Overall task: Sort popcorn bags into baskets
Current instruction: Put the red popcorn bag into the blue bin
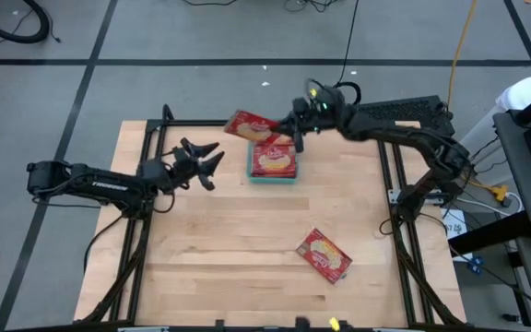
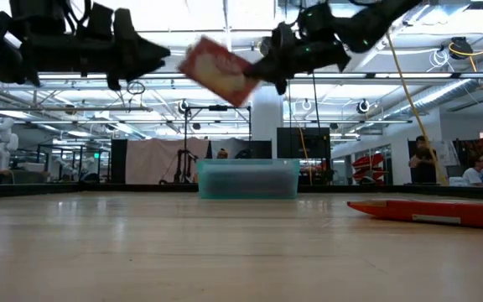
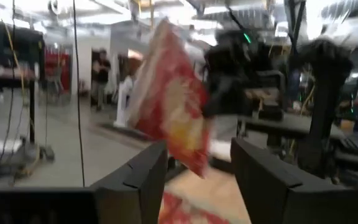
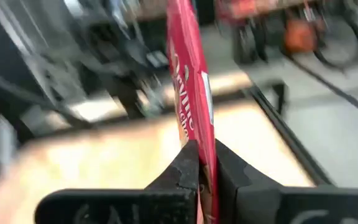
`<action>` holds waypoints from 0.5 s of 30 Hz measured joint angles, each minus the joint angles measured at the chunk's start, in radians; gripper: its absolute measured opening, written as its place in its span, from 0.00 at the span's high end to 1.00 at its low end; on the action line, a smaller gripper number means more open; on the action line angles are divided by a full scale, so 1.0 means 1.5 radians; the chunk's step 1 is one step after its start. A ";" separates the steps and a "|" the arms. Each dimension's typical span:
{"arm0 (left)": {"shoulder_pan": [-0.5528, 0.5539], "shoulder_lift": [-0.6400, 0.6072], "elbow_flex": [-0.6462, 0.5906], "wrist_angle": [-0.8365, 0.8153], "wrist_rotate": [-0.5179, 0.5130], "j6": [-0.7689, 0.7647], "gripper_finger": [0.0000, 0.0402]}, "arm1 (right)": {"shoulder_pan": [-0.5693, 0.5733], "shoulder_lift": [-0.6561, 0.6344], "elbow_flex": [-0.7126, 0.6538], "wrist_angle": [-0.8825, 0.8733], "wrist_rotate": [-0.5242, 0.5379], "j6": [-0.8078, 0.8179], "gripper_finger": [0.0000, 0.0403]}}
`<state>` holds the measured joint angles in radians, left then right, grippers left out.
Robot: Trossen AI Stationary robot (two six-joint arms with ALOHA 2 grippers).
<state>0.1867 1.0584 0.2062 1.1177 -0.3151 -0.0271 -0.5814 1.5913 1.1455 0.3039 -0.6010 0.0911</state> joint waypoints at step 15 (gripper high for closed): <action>-0.029 0.000 0.000 -0.116 0.002 -0.070 0.59 | -0.167 0.121 0.261 -0.463 -0.002 -0.260 0.98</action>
<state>0.1433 1.0584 0.2058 0.9443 -0.3115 -0.1316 -0.8320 1.7735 1.5363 -0.3909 -0.6045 -0.2988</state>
